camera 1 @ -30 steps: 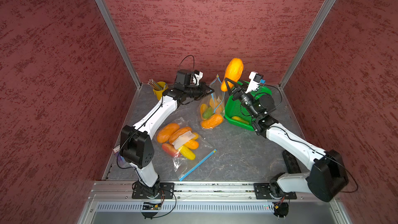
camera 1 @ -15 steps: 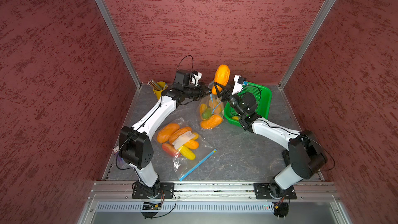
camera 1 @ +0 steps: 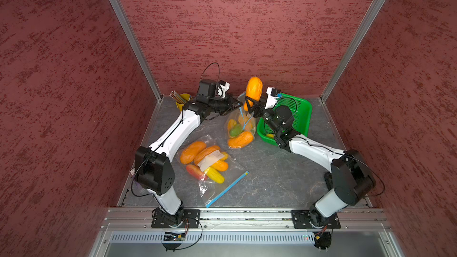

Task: Place the mango in a zip-top bag and seal the zipper
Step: Place the mango in the zipper food storage bag, then pick up the mango from the basket.

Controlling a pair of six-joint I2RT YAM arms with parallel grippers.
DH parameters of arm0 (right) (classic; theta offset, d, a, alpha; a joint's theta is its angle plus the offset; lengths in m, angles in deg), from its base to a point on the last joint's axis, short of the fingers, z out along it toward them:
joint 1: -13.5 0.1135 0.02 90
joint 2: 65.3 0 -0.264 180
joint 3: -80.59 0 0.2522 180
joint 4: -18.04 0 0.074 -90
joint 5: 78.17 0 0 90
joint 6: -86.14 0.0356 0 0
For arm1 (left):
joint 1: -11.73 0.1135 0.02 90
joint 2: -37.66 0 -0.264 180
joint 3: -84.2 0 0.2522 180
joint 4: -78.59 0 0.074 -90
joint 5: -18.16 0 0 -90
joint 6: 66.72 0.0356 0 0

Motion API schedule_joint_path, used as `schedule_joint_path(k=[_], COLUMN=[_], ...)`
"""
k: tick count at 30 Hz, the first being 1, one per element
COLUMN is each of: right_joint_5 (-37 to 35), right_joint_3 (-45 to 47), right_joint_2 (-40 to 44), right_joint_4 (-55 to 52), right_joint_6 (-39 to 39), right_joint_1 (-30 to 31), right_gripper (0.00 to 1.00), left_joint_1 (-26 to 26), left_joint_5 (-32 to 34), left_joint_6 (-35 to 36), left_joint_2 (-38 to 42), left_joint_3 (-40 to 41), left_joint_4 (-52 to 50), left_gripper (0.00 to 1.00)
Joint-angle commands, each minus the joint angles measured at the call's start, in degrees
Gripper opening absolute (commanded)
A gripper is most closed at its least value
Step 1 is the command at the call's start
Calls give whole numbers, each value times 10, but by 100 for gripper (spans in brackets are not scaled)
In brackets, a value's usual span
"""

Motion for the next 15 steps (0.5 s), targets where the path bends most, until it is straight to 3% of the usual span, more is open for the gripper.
schedule_joint_path(k=[1,9,15], right_joint_5=[11,31,-24], right_joint_3=[-14,-9,3], right_joint_2=[3,84,186], right_joint_4=[-1,-86,-339], right_joint_6=[-6,17,4], right_joint_1=[-5,-30,-87], right_gripper=[95,98,98], left_joint_1=[4,15,33], left_joint_5=[-15,-19,-23], left_joint_6=[10,14,38], left_joint_2=[16,17,17], left_joint_3=[-20,-27,-72], left_joint_4=[7,-3,-40], left_gripper=[2,2,2])
